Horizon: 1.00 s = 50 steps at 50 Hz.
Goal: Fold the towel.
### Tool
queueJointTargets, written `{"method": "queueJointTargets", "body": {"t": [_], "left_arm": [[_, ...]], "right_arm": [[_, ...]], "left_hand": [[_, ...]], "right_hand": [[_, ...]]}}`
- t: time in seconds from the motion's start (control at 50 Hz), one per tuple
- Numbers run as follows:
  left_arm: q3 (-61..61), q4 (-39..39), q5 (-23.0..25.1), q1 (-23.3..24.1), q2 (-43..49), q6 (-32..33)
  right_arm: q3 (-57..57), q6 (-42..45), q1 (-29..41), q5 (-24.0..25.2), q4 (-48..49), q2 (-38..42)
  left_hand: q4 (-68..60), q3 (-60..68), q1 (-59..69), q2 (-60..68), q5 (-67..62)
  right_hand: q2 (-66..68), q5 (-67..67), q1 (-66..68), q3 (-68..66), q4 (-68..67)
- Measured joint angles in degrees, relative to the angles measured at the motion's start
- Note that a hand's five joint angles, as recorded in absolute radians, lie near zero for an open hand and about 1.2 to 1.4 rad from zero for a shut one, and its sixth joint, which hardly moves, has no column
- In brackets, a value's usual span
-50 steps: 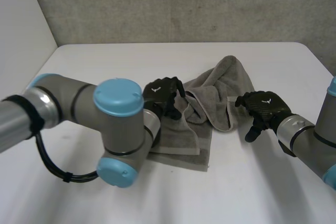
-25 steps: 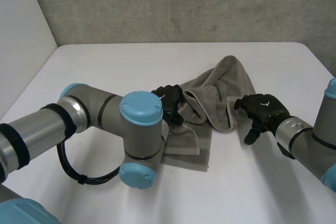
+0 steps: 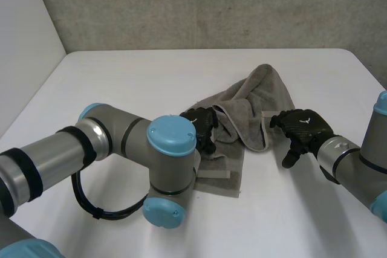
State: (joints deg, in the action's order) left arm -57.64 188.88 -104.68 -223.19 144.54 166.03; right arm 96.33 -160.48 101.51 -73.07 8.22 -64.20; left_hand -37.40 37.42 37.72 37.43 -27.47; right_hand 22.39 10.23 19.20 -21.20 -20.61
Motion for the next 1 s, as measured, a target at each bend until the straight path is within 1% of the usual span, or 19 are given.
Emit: {"method": "queueJointTargets", "body": {"t": [0.1, 0.12, 0.16, 0.18, 0.2, 0.24, 0.28, 0.36, 0.46, 0.64, 0.66, 0.68, 0.72, 0.74, 0.76, 0.8, 0.82, 0.92, 1.0], "left_arm": [[0.38, 0.75, -0.4, -0.28, 0.89, 1.57], [0.43, 1.04, -0.71, -0.35, 1.0, 2.12], [0.44, 1.45, -1.21, -0.43, 1.08, 2.92], [0.43, 1.62, -1.45, -0.45, 1.09, 3.28], [0.39, 1.93, -1.95, -0.48, 1.05, 4.0], [0.31, 2.46, -2.84, -0.5, 0.87, 5.22], [0.16, 2.88, -3.59, -0.5, 0.51, 6.31], [-0.9, 3.94, -5.51, -0.5, -2.32, 10.36], [-3.11, 4.4, -6.11, -0.67, -7.96, 14.19], [-7.63, 3.92, -5.06, -3.32, -16.69, 16.43], [-8.45, 3.81, -4.63, -3.7, -17.2, 16.04], [-8.78, 3.78, -4.41, -3.83, -17.36, 15.73], [-9.33, 3.7, -4.06, -3.97, -17.41, 14.7], [-9.73, 3.59, -3.8, -4.02, -17.18, 13.29], [-9.88, 3.54, -3.68, -4.02, -17.01, 12.41], [-9.95, 3.41, -3.56, -3.98, -16.69, 11.07], [-9.84, 2.75, -3.38, -3.79, -15.59, 7.42], [-7.4, -1.46, -3.24, -2.98, -11.8, -1.67], [-4.99, -5.16, -3.21, -2.46, -9.17, -6.43]], "right_arm": [[0.01, -0.01, 0.0, 0.03, -0.02, -0.04], [0.01, -0.01, 0.0, 0.04, -0.03, -0.04], [0.01, -0.01, 0.0, 0.04, -0.04, -0.05], [0.01, -0.01, 0.0, 0.04, -0.04, -0.05], [0.01, -0.01, 0.0, 0.04, -0.04, -0.05], [0.01, -0.01, 0.0, 0.04, -0.02, -0.05], [0.01, -0.01, 0.0, 0.04, -0.01, -0.05], [-0.03, -0.01, -0.05, 0.04, 0.01, -0.19], [-0.32, -0.02, -0.23, 0.04, 0.01, -0.56], [-1.08, -0.23, -0.68, 0.15, -0.07, -1.59], [-1.11, -0.23, -0.66, 0.16, -0.1, -1.67], [-1.11, -0.23, -0.63, 0.17, -0.11, -1.69], [-1.09, -0.23, -0.58, 0.15, -0.11, -1.69], [-1.05, -0.22, -0.51, 0.14, -0.13, -1.65], [-1.03, -0.22, -0.48, 0.13, -0.13, -1.63], [-0.98, -0.21, -0.41, 0.11, -0.13, -1.58], [-0.83, -0.19, -0.27, 0.07, -0.11, -1.46], [-0.46, -0.12, -0.1, 0.0, -0.07, -1.28], [-0.27, -0.1, -0.05, -0.03, -0.06, -1.15]], "left_hand": [[1.41, -1.34, -1.42, -1.4, 1.52], [-3.46, 3.39, 2.61, 3.38, -3.28], [-8.52, 8.49, 8.57, 8.48, -7.73], [-12.94, 12.87, 12.9, 13.88, -12.58], [-20.73, 21.32, 22.03, 21.42, -20.72], [-27.06, 26.94, 26.62, 27.36, -26.87], [-29.32, 29.37, 28.35, 29.51, -28.78], [-31.14, 31.07, 29.36, 31.25, -30.32], [-32.09, 31.97, 29.92, 32.09, -31.06], [-31.92, 31.89, 30.05, 31.95, -31.19], [-24.44, 24.44, 24.24, 23.42, -24.8], [-20.12, 20.15, 18.13, 20.04, -19.84], [-13.65, 12.35, 11.21, 12.16, -13.64], [-4.47, 4.61, 3.42, 4.42, -4.35], [-0.48, 0.51, -1.06, 0.41, -0.22], [0.08, -0.4, -1.31, -0.44, 0.31], [4.6, -4.62, -4.89, -4.6, 4.67], [10.97, -10.88, -11.01, -10.86, 11.02], [15.8, -15.75, -15.66, -15.77, 15.9]], "right_hand": [[0.0, -0.07, 0.0, 0.0, 0.0], [0.0, 0.0, 0.0, 0.0, 0.0], [0.0, 0.0, 0.0, 0.0, 0.0], [0.0, 0.0, 0.0, 0.0, 0.0], [0.0, 0.0, 0.0, 0.0, 0.0], [0.0, 0.0, 0.0, 0.0, 0.0], [0.0, 0.0, 0.0, 0.0, 0.0], [0.0, 0.0, 0.0, 0.0, 0.0], [0.0, 0.0, 0.0, 0.0, 0.0], [0.0, 0.0, 0.0, 0.0, 0.0], [0.0, 0.0, 0.0, 0.0, 0.0], [0.0, 0.0, 0.0, 0.0, 0.0], [0.0, 0.0, 0.0, 0.0, 0.0], [0.0, 0.0, 0.0, 0.0, 0.0], [0.0, 0.0, 0.0, 0.0, 0.0], [0.0, -0.01, 0.0, 0.0, 0.0], [0.0, 0.0, 0.0, 0.0, 0.0], [0.0, 0.0, 0.0, 0.0, 0.0], [0.0, 0.0, 0.0, 0.0, 0.0]]}}
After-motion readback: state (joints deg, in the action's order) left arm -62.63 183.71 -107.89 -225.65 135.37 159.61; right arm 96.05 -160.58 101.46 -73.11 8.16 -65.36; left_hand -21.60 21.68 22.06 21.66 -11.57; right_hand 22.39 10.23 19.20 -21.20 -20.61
